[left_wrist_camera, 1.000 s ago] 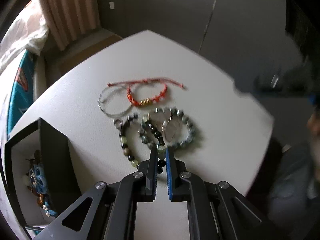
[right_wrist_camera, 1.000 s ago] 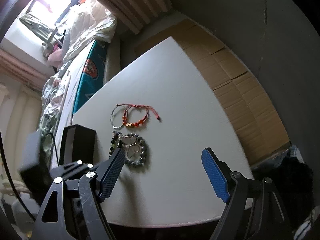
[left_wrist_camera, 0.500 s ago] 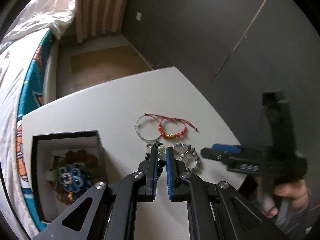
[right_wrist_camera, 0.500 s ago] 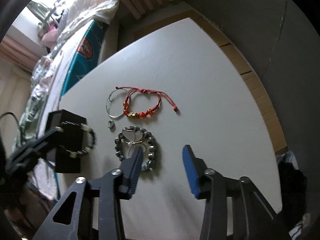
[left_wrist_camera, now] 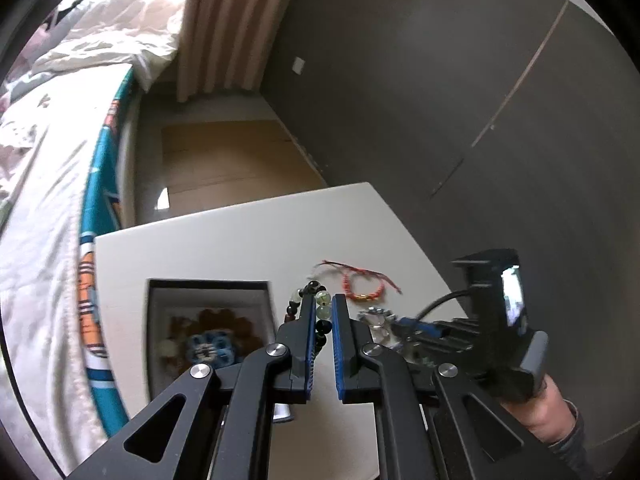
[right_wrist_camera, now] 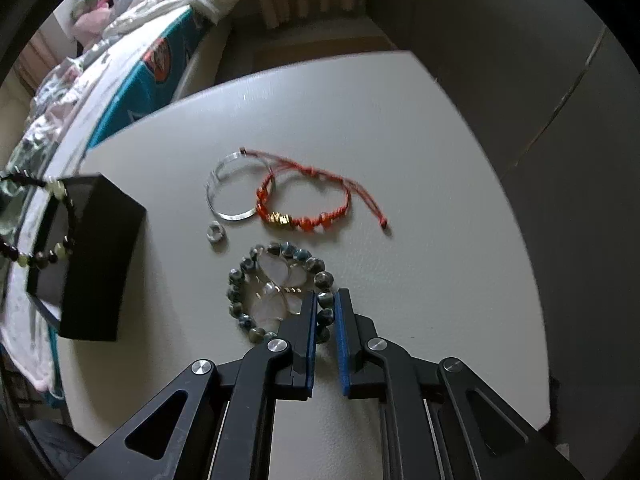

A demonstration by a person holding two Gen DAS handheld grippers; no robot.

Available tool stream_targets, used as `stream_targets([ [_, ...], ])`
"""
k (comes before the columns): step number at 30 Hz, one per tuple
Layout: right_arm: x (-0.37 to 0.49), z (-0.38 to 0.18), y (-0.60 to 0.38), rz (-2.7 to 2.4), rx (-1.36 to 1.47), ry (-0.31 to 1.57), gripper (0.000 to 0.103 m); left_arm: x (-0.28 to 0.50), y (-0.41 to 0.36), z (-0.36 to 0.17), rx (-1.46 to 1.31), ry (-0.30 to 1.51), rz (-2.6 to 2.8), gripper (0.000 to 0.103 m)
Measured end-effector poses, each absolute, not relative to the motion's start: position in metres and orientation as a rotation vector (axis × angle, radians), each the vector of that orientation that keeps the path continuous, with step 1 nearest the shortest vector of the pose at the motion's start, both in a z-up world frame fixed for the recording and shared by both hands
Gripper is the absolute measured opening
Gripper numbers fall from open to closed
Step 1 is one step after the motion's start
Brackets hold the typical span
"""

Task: Organize jewelry
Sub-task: 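Carry the black bracelet into the box with the left gripper while the right grasps the grey bracelet, then lower the grey bead bracelet into the box and open the right gripper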

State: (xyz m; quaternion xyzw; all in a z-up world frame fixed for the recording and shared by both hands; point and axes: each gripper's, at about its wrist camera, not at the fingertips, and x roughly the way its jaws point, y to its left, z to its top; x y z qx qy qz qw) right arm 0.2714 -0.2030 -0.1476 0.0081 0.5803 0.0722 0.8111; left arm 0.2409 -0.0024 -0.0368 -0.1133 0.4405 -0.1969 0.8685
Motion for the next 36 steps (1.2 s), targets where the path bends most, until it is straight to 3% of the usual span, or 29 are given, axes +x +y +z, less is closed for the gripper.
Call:
stream_targets([
  [7,0.257,-0.105,-0.204,0.231,0.111,1.123,0.010,0.235,0.029,-0.037,-0.275,0.899,-0.351,0.008],
  [9,0.257,-0.093,-0.199,0.264,0.124,1.098,0.010,0.238,0.035,-0.041,-0.304,0.934,-0.350,0.014],
  [11,0.255,-0.082,-0.192,0.281,0.120,1.076,0.010,0.239,0.043,-0.043,-0.329,0.953,-0.337,0.047],
  [13,0.253,-0.072,-0.184,0.297,0.110,1.054,0.010,0.236,0.054,-0.038,-0.347,0.918,-0.303,0.072],
  [14,0.252,-0.066,-0.179,0.312,0.108,1.044,0.010,0.235,0.059,-0.034,-0.352,0.898,-0.292,0.077],
  [30,0.262,-0.025,-0.082,0.627,0.167,1.016,0.011,0.229,0.116,-0.010,-0.433,0.811,-0.223,0.078],
  [31,0.265,-0.028,-0.079,0.632,0.165,1.033,0.019,0.230,0.117,-0.010,-0.433,0.809,-0.217,0.078],
  [32,0.269,-0.032,-0.078,0.612,0.151,1.053,0.037,0.230,0.118,-0.011,-0.430,0.810,-0.218,0.078],
  [34,0.269,-0.035,-0.083,0.567,0.130,1.037,0.054,0.231,0.117,-0.012,-0.432,0.813,-0.219,0.078],
  [36,0.268,-0.038,-0.094,0.548,0.125,1.024,0.055,0.231,0.112,-0.013,-0.417,0.817,-0.228,0.078],
])
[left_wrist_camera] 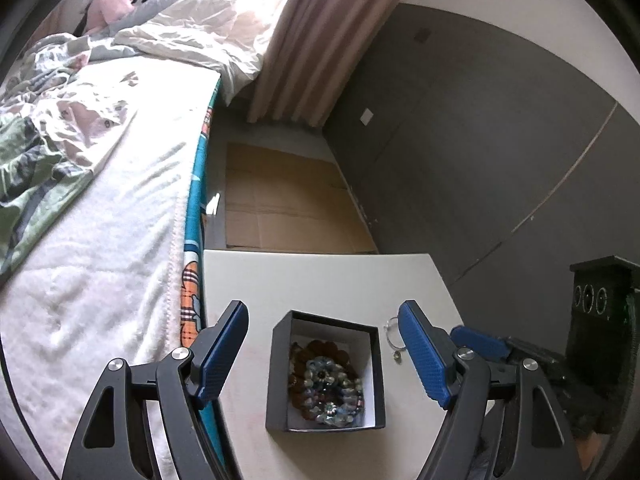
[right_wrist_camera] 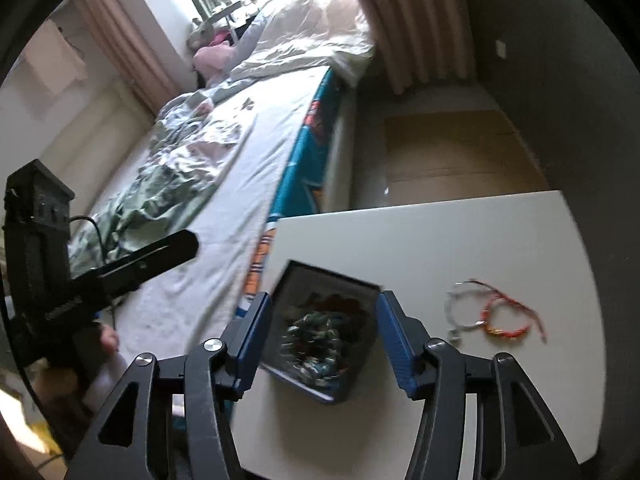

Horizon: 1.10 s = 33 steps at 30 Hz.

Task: Organize jewelry
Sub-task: 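Lower the grey bead bracelet into the box and open the right gripper, then grasp the white butterfly earring with the left gripper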

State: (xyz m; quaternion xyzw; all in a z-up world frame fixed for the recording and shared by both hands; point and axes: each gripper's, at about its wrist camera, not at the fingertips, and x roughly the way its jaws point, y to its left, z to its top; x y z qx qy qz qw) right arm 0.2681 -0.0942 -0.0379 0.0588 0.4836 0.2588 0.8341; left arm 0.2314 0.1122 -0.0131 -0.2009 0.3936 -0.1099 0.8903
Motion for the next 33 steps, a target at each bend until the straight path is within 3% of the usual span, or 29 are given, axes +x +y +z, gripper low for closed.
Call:
stream_targets([
  [9,0.263,-0.052,-0.169,0.445,0.187,1.035,0.057,0.236,0.078,-0.018,-0.357,0.851,-0.284,0.078],
  [11,0.261,-0.055,-0.187,0.427,0.209,1.041,0.075,0.236,0.067,-0.019,-0.341,0.863,-0.306,0.078],
  [13,0.258,-0.057,-0.204,0.394,0.231,1.040,0.079,0.237,0.055,-0.022,-0.324,0.876,-0.327,0.078],
  [26,0.242,-0.080,-0.286,0.256,0.332,1.095,0.079,0.248,-0.047,-0.051,-0.153,0.970,-0.431,0.076],
  [33,0.237,-0.090,-0.320,0.197,0.362,1.103,0.079,0.258,-0.095,-0.076,-0.084,1.044,-0.449,0.062],
])
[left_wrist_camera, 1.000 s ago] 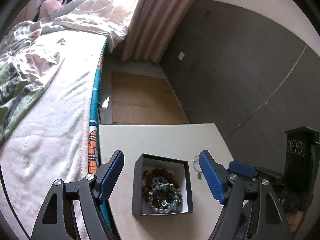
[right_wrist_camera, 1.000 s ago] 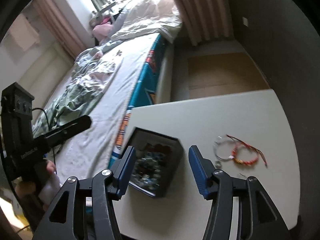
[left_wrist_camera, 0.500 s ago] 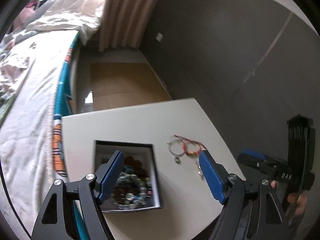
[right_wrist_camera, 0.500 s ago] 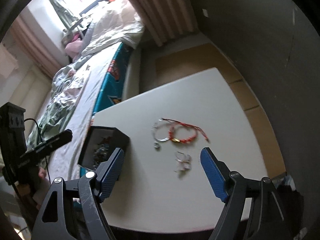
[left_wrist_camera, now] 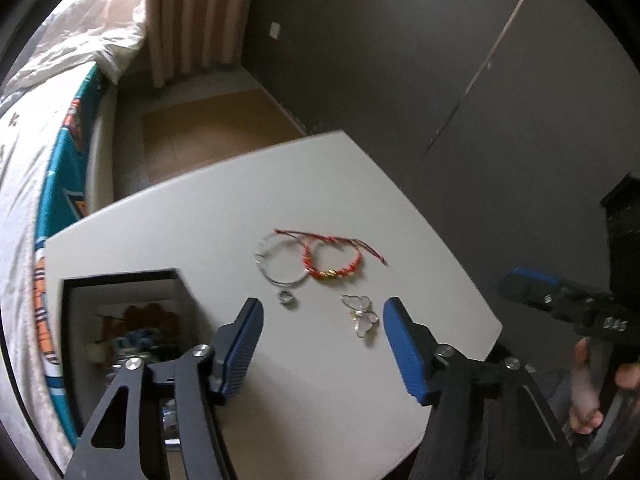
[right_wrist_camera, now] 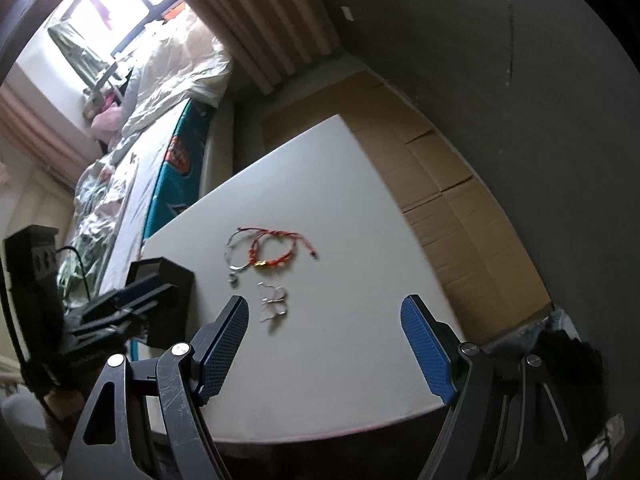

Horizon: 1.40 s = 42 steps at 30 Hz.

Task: Organize jewelry
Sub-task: 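Grasp the white butterfly earring with the left gripper, then carry the earring into the box with the left gripper while the right reaches the red cord bracelet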

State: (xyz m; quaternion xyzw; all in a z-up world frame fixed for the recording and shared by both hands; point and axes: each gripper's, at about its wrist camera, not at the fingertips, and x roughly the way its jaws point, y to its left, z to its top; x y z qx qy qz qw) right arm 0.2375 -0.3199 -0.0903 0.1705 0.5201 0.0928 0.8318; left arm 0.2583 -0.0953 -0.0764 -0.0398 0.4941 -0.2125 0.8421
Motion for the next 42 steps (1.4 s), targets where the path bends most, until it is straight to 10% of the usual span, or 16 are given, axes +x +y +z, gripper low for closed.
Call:
stream_targets([
  [16,0.241,-0.114,-0.355,0.142,0.370,1.154,0.079,0.279,-0.160,-0.130,0.054,1.138,-0.369,0.051],
  [42,0.248,-0.120,-0.334,0.138,0.331,1.183,0.078,0.277,-0.136,-0.122,-0.073,1.146,-0.443,0.002],
])
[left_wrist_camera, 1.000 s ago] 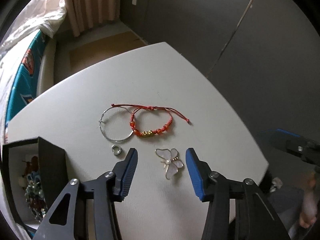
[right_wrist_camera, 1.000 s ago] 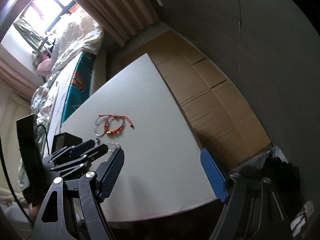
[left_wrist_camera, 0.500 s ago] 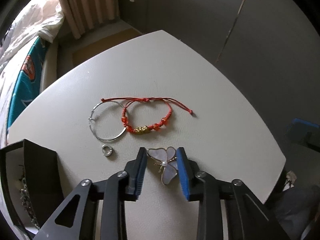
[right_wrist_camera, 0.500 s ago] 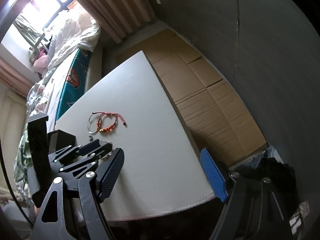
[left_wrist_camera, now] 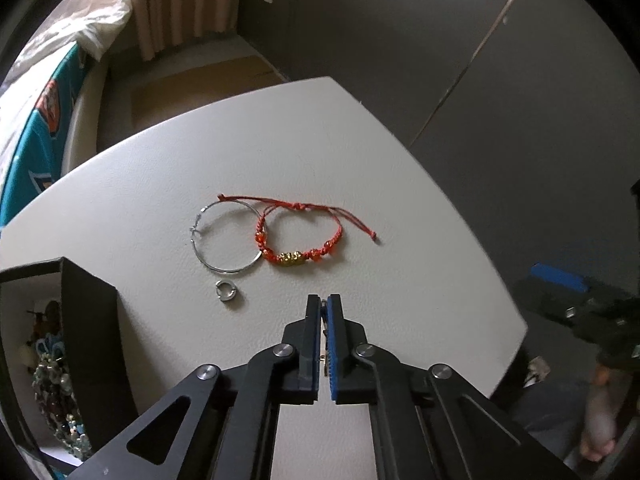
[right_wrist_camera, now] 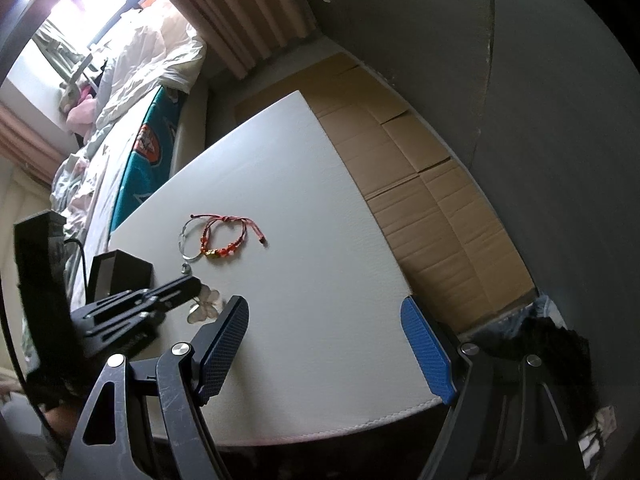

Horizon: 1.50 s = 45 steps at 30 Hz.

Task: Organize jewelry
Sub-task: 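Carry the earring into the box with the left gripper while the right reaches the red cord bracelet, then grasp the red cord bracelet with the right gripper and drop it into the box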

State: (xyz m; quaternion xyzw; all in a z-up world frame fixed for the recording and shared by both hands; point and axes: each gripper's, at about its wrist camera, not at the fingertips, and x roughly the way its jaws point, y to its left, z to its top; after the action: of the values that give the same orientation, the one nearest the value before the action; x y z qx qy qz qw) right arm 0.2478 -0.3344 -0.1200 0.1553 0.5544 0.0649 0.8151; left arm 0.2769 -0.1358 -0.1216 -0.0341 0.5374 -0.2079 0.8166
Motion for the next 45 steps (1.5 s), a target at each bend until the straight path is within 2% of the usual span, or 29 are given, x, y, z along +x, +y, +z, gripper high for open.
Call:
stream_targets([
  [15,0.277,-0.111,-0.298,0.220,0.339,1.169,0.077,0.277,-0.076,-0.072,-0.218,1.034,-0.433,0.002],
  [22,0.302,-0.120,-0.260,0.252,0.264,1.217,0.060,0.274,-0.036,-0.060,-0.262,0.998,-0.388,0.002],
  [25,0.312,-0.124,-0.248,0.261,0.228,1.229,0.056,0.274,-0.020,-0.059,-0.279,0.990,-0.367,0.002],
  [35,0.346,-0.148,-0.219,0.211,0.019,1.267,0.056,0.273,0.028,-0.063,-0.320,0.976,-0.281,0.002],
  [45,0.354,-0.165,-0.186,0.246,-0.193,1.262,0.054,0.288,0.045,-0.094,-0.347,1.068,-0.240,0.002],
])
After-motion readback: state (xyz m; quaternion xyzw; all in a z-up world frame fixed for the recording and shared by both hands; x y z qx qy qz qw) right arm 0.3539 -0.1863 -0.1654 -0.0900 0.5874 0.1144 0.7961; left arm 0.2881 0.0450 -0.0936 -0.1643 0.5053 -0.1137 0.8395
